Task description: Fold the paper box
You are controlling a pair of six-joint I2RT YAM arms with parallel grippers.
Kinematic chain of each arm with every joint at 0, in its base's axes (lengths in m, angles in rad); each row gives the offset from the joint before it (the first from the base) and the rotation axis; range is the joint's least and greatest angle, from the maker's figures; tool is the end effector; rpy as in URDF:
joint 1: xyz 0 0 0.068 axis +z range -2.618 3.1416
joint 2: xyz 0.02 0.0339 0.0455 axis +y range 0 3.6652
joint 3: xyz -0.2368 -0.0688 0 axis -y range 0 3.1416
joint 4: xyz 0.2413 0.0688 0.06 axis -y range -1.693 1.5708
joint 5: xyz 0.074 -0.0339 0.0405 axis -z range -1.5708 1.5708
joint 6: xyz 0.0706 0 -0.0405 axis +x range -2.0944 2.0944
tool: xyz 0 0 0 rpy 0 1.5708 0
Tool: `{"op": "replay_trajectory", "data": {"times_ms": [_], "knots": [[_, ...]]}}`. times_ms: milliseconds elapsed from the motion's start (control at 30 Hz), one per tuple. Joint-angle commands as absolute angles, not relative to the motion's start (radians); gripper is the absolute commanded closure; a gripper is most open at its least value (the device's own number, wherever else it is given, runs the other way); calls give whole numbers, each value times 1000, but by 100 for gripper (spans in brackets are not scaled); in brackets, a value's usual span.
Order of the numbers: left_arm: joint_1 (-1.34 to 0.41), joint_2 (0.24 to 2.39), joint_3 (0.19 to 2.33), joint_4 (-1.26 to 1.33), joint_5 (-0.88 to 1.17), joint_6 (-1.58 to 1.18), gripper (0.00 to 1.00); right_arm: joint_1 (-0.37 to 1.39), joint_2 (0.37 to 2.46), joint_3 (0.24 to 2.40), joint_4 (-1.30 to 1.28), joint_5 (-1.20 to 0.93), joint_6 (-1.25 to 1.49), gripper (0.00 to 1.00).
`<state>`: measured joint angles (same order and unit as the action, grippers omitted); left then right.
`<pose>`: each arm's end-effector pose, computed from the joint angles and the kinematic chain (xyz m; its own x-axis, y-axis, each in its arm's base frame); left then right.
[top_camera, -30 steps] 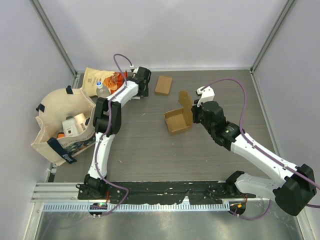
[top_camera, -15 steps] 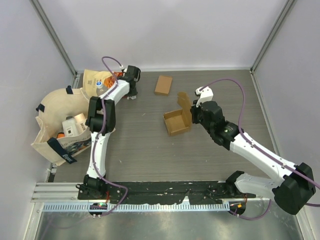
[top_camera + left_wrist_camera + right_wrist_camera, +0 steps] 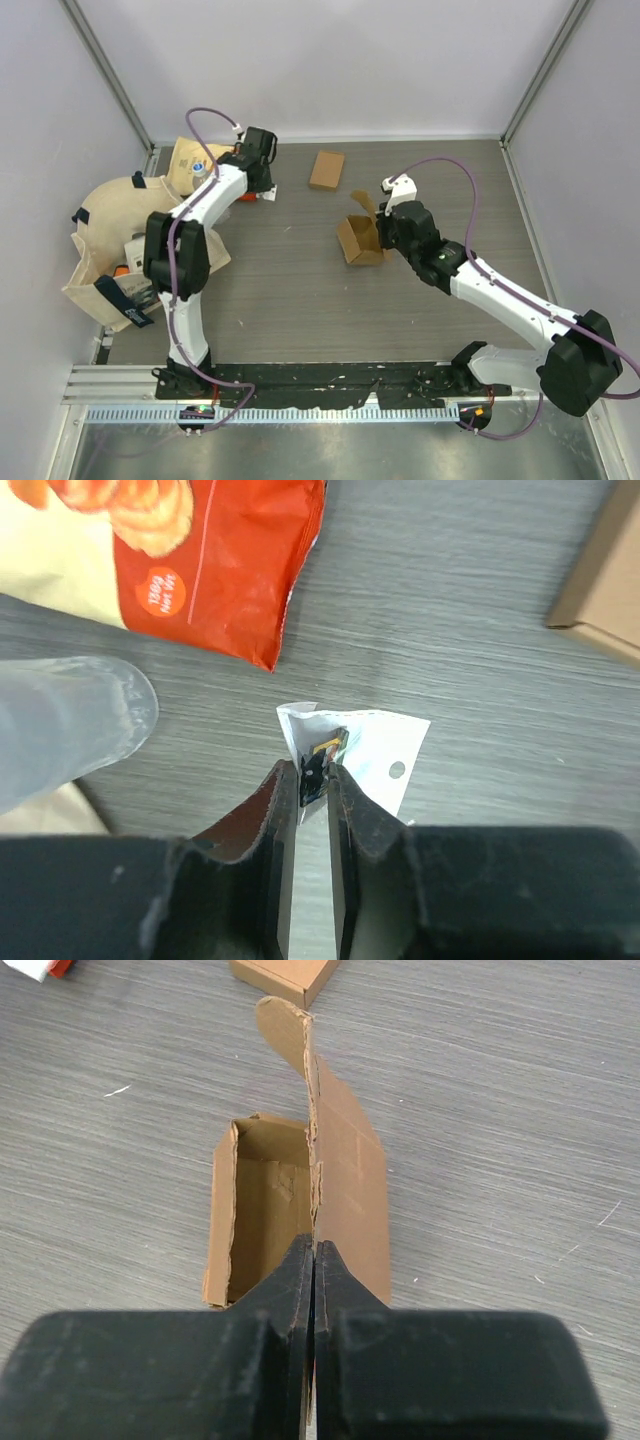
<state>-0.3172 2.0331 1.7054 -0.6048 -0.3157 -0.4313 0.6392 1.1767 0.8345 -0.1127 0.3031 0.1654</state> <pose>0.4415 -0.1219 0.1913 -0.7436 -0.1741 -0.6455 -0.2093 0.9776 -0.0226 0.2562 0.1642 0.2456 -0.4061 -0.1061 -0.9076 -0.2913 0.9565 0.0185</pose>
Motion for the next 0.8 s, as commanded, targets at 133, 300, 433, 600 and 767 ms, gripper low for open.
{"op": "replay_trajectory", "data": {"times_ms": [133,300,433,600,767], "knots": [[-322,1772,1556,-546,-5,-520,87,634,1176,876,-63,255,183,99],[-420,1556,1246,-148,435,-802,83,635,1178,897,-60,203,166,99],[-569,1543,1129,18,434,-914,82,635,1172,916,-61,153,156,99],[-615,1649,1149,3,361,-920,85,635,1169,934,-58,89,155,99],[-615,1712,1164,-52,275,-897,86,635,1190,965,-52,54,130,99]]}}
